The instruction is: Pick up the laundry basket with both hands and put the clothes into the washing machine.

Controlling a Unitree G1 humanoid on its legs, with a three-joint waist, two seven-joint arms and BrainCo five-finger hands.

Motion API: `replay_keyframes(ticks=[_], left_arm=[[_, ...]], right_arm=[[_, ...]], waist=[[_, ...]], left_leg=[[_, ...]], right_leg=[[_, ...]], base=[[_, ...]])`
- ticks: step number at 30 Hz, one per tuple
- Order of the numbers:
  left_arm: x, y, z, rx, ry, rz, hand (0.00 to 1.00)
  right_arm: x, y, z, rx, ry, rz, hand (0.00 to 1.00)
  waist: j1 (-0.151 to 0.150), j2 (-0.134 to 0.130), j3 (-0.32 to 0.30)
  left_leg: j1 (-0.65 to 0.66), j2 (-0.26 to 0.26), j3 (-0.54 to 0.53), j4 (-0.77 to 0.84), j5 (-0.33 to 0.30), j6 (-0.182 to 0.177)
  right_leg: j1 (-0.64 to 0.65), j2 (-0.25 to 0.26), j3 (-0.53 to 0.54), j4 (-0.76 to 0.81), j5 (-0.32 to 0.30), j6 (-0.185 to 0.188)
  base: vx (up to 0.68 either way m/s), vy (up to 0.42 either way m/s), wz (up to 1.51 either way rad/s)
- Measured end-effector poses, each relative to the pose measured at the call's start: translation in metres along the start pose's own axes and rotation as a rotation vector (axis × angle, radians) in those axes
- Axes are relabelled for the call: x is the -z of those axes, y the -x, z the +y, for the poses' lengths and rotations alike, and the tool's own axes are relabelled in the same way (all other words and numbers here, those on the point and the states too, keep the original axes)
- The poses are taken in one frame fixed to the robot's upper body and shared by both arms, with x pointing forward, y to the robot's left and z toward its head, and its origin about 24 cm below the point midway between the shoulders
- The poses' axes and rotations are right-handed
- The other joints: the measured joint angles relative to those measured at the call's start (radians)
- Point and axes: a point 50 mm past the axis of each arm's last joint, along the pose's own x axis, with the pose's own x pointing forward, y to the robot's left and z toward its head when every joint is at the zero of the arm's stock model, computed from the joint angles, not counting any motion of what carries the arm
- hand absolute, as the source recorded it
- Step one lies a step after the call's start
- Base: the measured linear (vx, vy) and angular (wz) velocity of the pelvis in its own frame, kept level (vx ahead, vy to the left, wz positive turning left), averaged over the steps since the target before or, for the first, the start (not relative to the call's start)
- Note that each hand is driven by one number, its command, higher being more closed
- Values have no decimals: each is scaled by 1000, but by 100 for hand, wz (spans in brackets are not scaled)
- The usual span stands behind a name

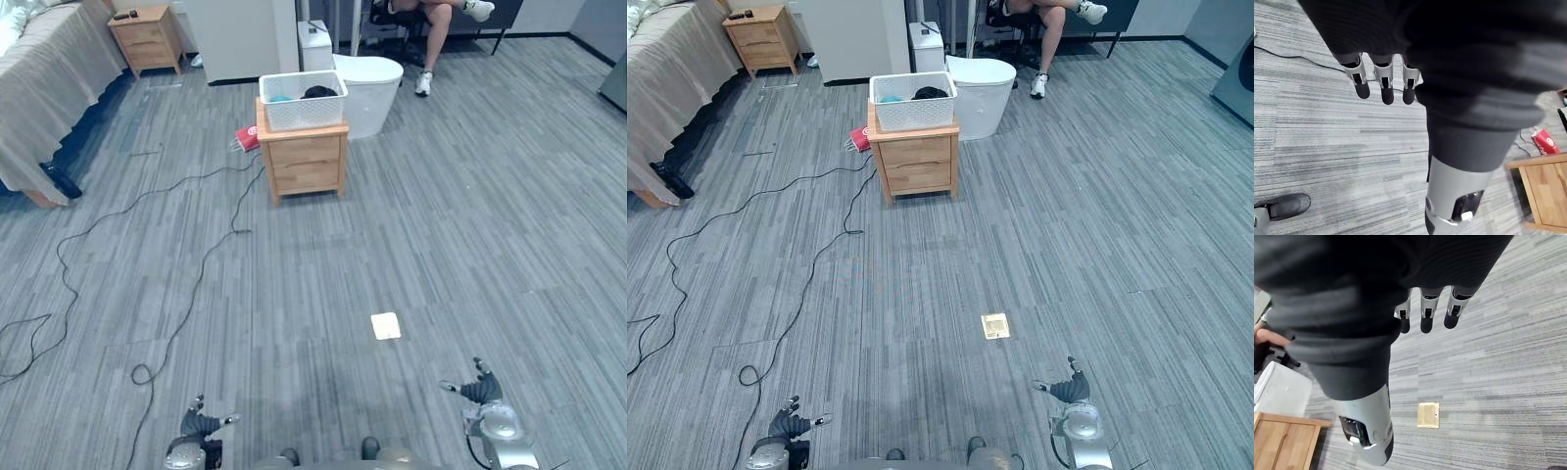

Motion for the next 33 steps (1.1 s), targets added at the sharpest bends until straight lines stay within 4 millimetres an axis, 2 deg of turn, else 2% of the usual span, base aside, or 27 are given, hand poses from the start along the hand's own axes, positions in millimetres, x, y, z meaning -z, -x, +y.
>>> replay_keyframes(ticks=[4, 10, 17, 19, 20, 25, 27, 29, 30, 32, 33], left_arm=[[7, 4, 0, 5, -11, 11, 0], [4, 4, -2, 15, -20, -8, 0], [-13, 4, -3, 14, -6, -76, 0], [-22, 3, -3, 13, 7, -109, 0], [-24, 3, -3, 13, 13, -115, 0], [-32, 3, -2, 8, 44, -147, 0], [-36, 3, 0, 0, 65, -161, 0], [-41, 2, 4, -16, 87, -177, 0], [-42, 2, 5, -23, 91, -182, 0], [-48, 1, 10, -32, 65, -200, 0], [-47, 1, 12, -39, 56, -198, 0]], right_arm=[[-4, 2, 0, -3, 2, -29, 0], [-3, 3, 0, -1, 1, -28, 0], [-2, 3, 1, 0, 0, -16, 0], [-2, 2, 3, 0, -14, -9, 0], [-2, 3, 3, 0, -16, -8, 0], [-5, 0, 6, 2, -70, -1, 0], [-6, -2, 6, 12, -100, 7, 0], [1, -1, 9, 18, -122, 44, 0], [2, 0, 11, 15, -133, 51, 0], [5, 2, 19, 0, -163, 74, 0], [7, 2, 21, -4, -172, 82, 0]], waist=[[1, 5, -6], [1, 6, -8], [2, 4, -7], [3, -6, 0], [5, -7, 1], [31, -5, 22], [41, -5, 23], [49, -19, 35], [50, -26, 42], [39, -38, 86], [39, -28, 95]], left_leg=[[-12, 3, 3, -5, 1, 1], [-13, 5, 12, -28, 17, 9], [-28, 3, 12, -30, 17, 9], [-75, 1, 10, 15, 12, 13], [-89, 1, 11, 31, 7, 14], [-164, 20, 33, 187, -99, 37], [-201, 19, 43, 233, -141, 47], [-248, 2, 39, 318, -211, 73], [-249, -6, 37, 325, -223, 77], [-202, -15, 21, 334, -250, 112], [-192, -10, 15, 334, -259, 111]], right_leg=[[-9, 5, 0, -19, 15, -3], [-6, 10, 4, -43, 31, -4], [-11, 7, -7, -55, 30, -3], [-32, -1, -25, -49, 28, 1], [-39, -1, -26, -44, 27, 2], [-70, -1, -11, -1, 2, 19], [-117, -11, -4, 60, -42, 40], [-208, -54, -16, 242, -133, 78], [-234, -70, -28, 308, -140, 86], [-410, -113, -69, 677, -116, 102], [-426, -111, -80, 680, -138, 84]], base=[[-29, -11, -2], [42, -5, -4], [37, 5, 3], [-15, 1, 19], [-26, -1, 13], [-29, 29, -8], [-30, 97, -13], [16, 137, 1], [49, 115, 10], [179, 160, 13], [319, 138, 16]])
